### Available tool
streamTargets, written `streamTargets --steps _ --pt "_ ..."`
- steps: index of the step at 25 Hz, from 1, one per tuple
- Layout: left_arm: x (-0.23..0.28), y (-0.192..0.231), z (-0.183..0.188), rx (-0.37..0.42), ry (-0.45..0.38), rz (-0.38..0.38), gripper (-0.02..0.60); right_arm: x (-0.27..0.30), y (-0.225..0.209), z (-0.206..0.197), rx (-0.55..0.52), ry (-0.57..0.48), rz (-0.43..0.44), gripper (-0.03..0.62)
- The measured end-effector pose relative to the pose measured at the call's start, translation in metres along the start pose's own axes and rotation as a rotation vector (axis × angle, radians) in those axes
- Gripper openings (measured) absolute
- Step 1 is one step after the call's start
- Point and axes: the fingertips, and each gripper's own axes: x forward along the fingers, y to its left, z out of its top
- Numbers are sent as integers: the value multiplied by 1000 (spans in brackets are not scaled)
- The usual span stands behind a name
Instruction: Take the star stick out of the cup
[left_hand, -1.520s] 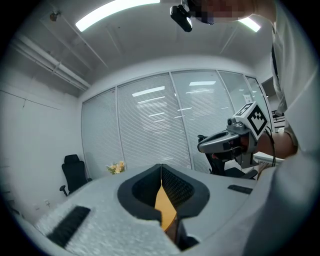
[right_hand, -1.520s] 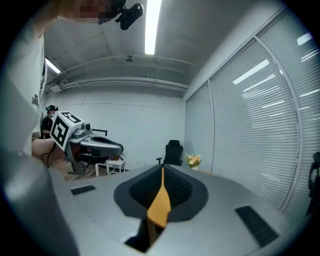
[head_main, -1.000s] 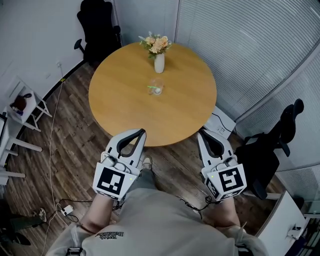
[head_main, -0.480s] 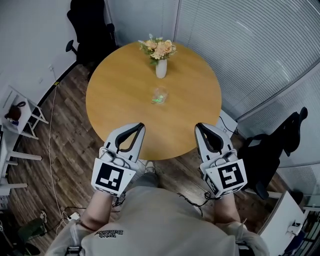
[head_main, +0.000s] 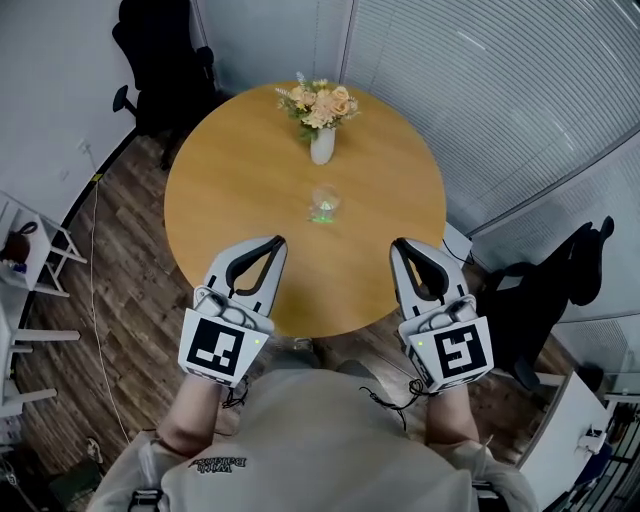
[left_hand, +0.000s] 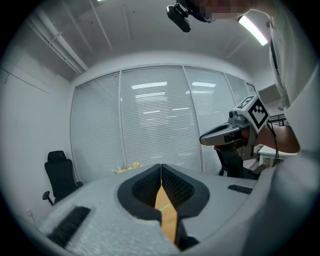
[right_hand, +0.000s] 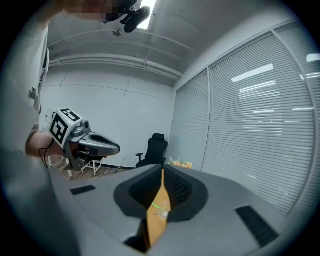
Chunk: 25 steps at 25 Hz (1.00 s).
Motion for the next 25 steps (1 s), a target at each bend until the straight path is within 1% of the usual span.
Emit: streamTargets --steps 9,13,15,17,18,20,21,22,25 --pt "19 17 -3 5 4 -27 23 18 -14 -5 15 27 -29 35" --pt "27 15 -3 46 19 -26 23 23 -24 -10 28 31 -17 36" --pt "34 13 -7 80 35 -23 23 26 -31 -14 36 27 -10 35" --pt "40 13 -14 91 54 -23 23 30 -36 -19 42 28 -3 35" --pt "43 13 -16 72 58 -23 23 32 -38 -22 46 32 1 35" --pt "46 15 -17 2 57 -16 23 34 -41 -28 53 38 11 35" --pt "48 17 -16 -11 60 -6 25 35 -43 -30 54 40 17 35" --pt "50 19 -17 6 67 7 25 36 -44 -32 56 41 22 35" --pt "59 24 -20 112 107 37 25 39 -51 -36 64 48 35 35"
